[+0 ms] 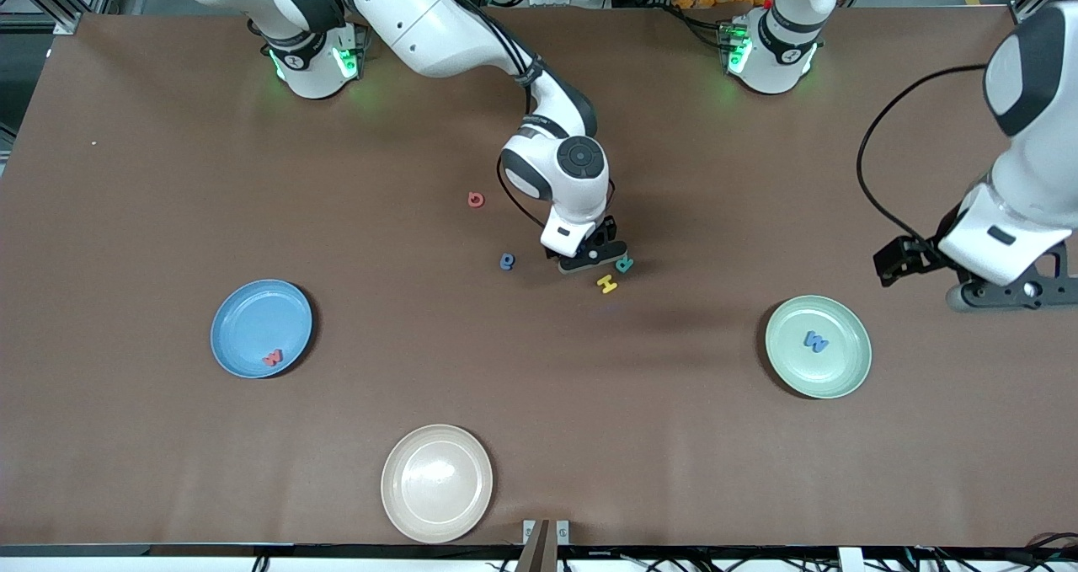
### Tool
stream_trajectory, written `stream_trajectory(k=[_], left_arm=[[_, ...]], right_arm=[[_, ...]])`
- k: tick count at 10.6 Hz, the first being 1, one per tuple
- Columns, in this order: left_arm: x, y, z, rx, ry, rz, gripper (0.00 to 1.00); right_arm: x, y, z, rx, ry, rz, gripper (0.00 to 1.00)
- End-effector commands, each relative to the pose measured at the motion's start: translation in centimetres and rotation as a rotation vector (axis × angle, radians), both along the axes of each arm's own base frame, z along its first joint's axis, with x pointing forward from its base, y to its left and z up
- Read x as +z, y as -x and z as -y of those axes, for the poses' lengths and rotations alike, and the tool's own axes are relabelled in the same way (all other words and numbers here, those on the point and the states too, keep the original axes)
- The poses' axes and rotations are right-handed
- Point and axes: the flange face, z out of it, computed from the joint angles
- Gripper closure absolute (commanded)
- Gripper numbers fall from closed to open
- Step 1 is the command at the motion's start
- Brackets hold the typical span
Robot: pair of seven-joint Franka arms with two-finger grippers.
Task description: Sort upper and lower case letters into plates
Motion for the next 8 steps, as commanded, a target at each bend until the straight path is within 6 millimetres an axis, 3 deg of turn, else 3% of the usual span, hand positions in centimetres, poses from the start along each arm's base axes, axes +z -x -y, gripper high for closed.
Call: stream_trajectory(k=[1,4,5,8], left_arm=[[1.3,1.8,1.1,-0.051,0.044,-0.032,0.00],[1.6,2.1,2.3,-0.066,0.060,-0.029,0.00],[1.4,2.2,2.4,-0.068,0.059,-0.040,0.00],[1.6,2.3,2.5,-0.069,0.058,-0.041,0.00]], right_arm=[[-0.4,0.0,-0.5,0.012,0.005,0.001,1.00],[-0.1,0.0,-0.6,0.008,0.002,0.002,1.00],[1.6,-0.4,-0.7,-0.006,-0.019,0.010,1.00],[7.0,-7.1,4.5,-0.108,-0.041,0.034,1.00]])
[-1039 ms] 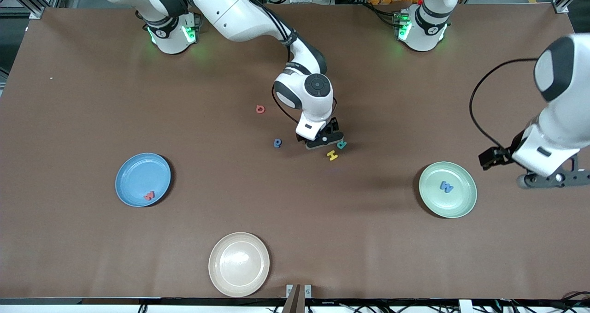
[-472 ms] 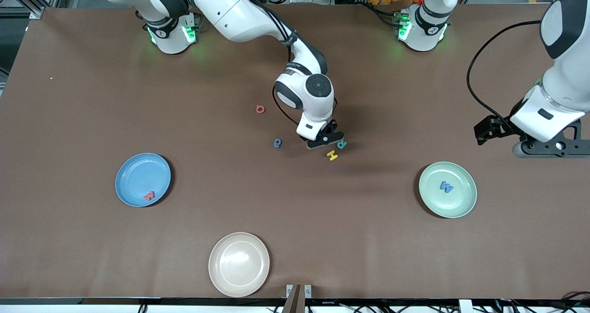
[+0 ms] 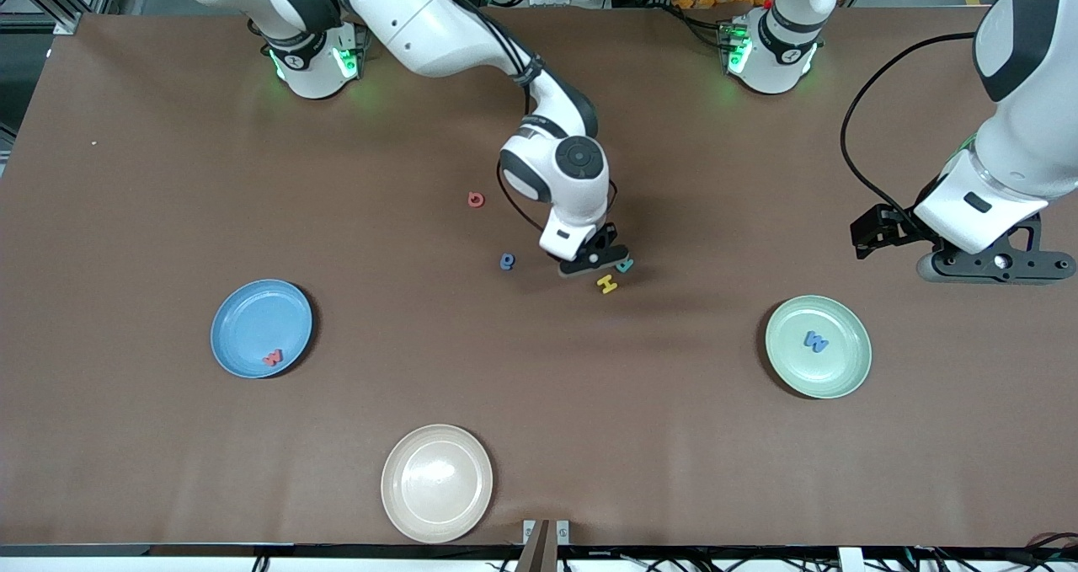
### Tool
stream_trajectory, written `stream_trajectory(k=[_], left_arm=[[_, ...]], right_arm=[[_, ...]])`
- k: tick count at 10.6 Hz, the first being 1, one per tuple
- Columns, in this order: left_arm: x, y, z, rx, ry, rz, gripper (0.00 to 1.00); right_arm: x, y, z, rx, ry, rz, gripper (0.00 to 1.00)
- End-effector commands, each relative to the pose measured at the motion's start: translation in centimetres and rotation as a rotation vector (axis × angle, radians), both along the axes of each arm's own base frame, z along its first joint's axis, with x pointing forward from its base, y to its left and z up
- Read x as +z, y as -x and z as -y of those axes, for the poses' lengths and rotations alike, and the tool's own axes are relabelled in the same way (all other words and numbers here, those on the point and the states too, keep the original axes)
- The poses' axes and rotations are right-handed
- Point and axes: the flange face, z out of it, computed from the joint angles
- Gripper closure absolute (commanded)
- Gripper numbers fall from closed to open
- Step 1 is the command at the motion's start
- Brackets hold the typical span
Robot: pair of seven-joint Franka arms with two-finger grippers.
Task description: Sort upper and lower case letters into plates
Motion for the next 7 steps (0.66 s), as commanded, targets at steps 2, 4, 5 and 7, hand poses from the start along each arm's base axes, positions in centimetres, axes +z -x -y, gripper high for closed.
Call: stream_trajectory(k=[2,4,5,7], left_arm=[[1.2,1.2,0.0,-0.018,0.016,0.000,0.00],[1.2,1.2,0.3,-0.022,0.017,-0.002,0.00],[1.1,1.5,2.0,-0.054,0.021,-0.005,0.00],[0.6,2.4,6.8,-0.121,0.034,-0.015,0.00]], right_arm=[[3.4,-7.0,8.2,-0.133,0.047,-0.053,1.00],[7.6,-13.5,18.0,-0.193,0.058,-0.101,1.00],[9.2,-15.8,22.1,-0.190,0.051,-0.086,1.00],[8.6,-19.3,31.1,-0.165,0.079,-0.127,1.00]])
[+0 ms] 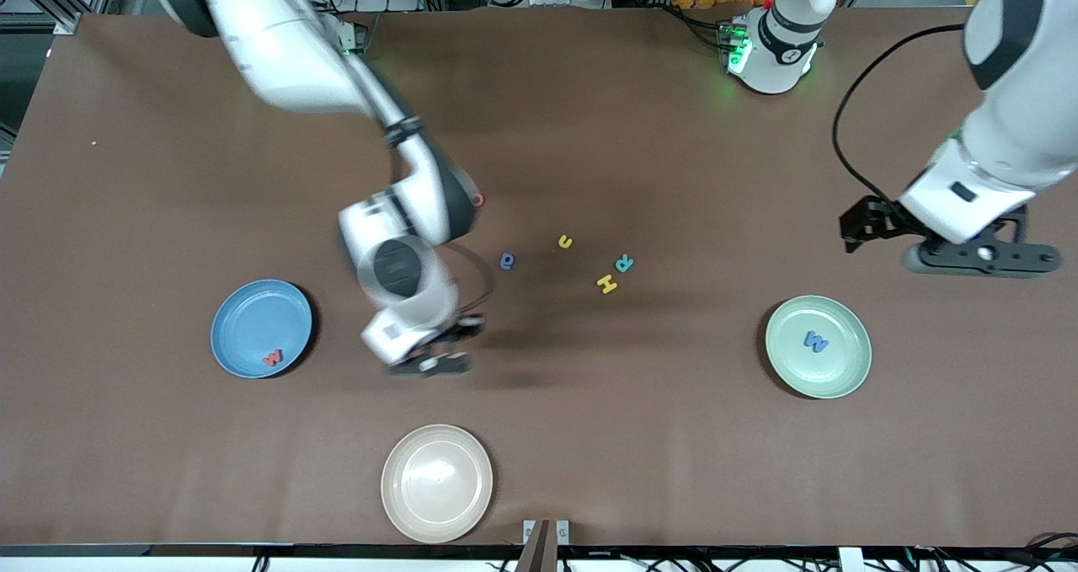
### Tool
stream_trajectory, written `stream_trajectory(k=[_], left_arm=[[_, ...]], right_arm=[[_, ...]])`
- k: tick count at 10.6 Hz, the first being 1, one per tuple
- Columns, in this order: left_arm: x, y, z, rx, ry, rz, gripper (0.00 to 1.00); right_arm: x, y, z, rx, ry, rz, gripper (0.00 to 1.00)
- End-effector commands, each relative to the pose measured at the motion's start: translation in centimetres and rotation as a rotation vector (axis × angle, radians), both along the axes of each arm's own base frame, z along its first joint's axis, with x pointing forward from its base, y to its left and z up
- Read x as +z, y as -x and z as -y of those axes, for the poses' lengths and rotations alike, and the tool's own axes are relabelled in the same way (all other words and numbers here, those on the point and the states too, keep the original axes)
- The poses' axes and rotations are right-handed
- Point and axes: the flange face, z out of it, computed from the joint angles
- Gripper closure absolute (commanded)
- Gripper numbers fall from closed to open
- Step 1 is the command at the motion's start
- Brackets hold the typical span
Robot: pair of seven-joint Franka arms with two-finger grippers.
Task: Sort upper and lower case letters into plates
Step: 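Drop the E on the blue plate while the left gripper reaches the letters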
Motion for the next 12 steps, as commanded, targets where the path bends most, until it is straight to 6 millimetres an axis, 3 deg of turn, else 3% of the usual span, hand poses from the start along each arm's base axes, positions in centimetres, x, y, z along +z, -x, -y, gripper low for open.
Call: stream_trajectory(k=[1,4,5,6,7,8,9,12], left_arm=[[-0.7,2.0,6.9,-0.090,0.027,-0.026,0.00],[-4.3,4.4,17.6,-0.007,0.065,-0.049,0.00],[-5.8,6.1,22.2,-0.017,0.074,-0.047,0.00],[-7.7,7.2,25.9,-0.005,0.095,-0.052,0.00],[-9.8,7.4,28.7,0.006,0.116,-0.066,0.00],[-11.9,9.5,33.4,0.020,0.120,-0.079,0.00],[-14.3,10.8,37.1,0.073,0.109,-0.069,0.00],[-20.1,14.6,45.5,0.160,0.129,-0.062,0.00]], right_arm=[[-0.4,-2.4,9.4,0.052,-0.004,-0.064,1.00],[-1.4,-4.5,21.5,0.195,-0.001,-0.105,1.00],[-2.0,-4.8,24.9,0.243,-0.009,-0.116,1.00],[-2.7,-4.6,26.9,0.271,-0.010,-0.131,0.99],[-2.7,-4.6,27.9,0.285,0.001,-0.136,0.79],[-3.3,-4.4,28.3,0.289,0.009,-0.146,0.30],[-3.4,-4.4,28.3,0.288,0.008,-0.146,0.00],[-4.5,-3.9,28.4,0.286,0.004,-0.170,0.00]])
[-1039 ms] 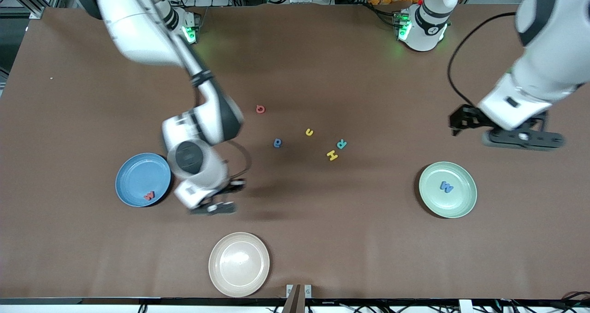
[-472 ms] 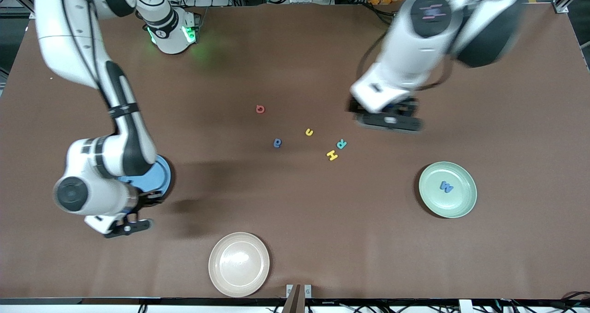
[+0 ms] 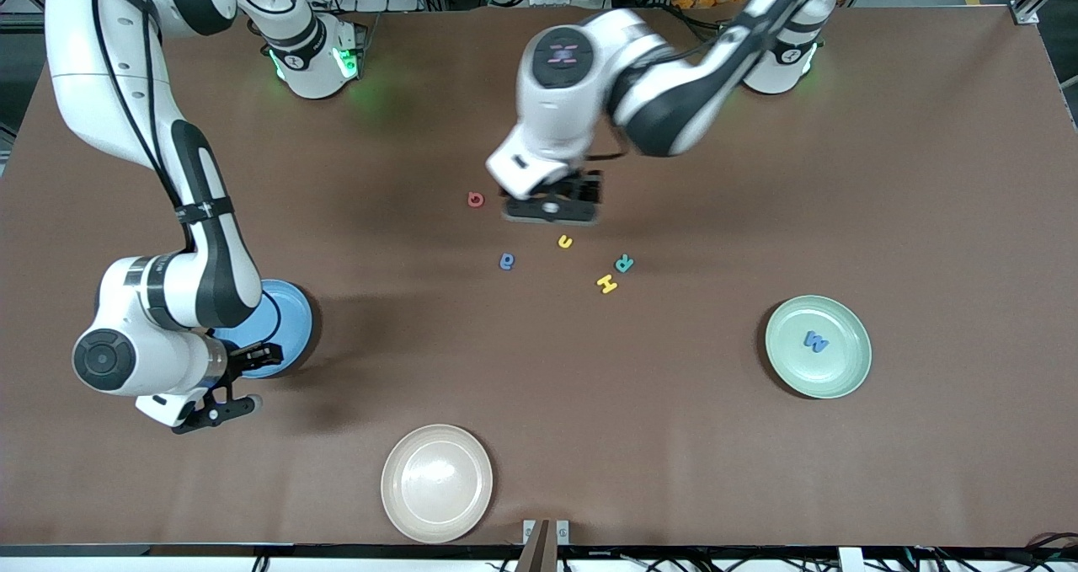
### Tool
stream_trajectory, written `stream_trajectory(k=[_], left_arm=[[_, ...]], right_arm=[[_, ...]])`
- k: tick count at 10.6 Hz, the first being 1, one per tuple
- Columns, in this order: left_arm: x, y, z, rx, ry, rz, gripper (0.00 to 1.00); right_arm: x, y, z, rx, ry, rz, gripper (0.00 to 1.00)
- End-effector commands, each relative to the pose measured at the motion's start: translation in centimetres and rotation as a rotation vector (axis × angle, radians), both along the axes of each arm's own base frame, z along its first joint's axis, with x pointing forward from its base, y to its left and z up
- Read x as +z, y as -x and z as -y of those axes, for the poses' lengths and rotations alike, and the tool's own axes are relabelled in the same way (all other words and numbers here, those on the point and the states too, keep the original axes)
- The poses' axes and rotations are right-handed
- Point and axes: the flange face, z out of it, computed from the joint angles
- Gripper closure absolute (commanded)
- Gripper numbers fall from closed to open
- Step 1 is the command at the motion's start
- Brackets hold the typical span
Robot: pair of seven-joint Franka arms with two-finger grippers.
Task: Sort upper and lower case letters into plates
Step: 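Drop the E on the blue plate while the left gripper reaches the letters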
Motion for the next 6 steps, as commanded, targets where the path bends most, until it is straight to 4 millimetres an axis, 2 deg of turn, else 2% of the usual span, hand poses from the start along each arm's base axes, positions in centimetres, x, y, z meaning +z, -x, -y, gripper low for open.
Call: stream_trajectory(k=[1,2,4,5,6], left_arm=[[-3.5,1.6,4.7,0.079,0.001,0.024,0.00],[-5.1,3.0,6.2,0.091,0.001,0.029,0.00],[-7.9,4.4,7.9,0.135,0.022,0.031,0.01],[-9.0,5.1,8.7,0.164,0.036,0.027,0.05],[-9.8,5.2,8.9,0.196,0.043,0.020,0.06]], right_arm=[[-0.6,0.5,0.8,0.009,0.008,-0.017,0.00],[-0.4,0.4,0.1,0.017,0.009,-0.012,0.00],[-0.1,0.4,-0.3,0.022,0.008,-0.008,0.00],[-0.1,0.4,-0.3,0.022,0.008,-0.006,0.00],[-0.1,0.4,-0.3,0.023,0.009,-0.006,0.00]])
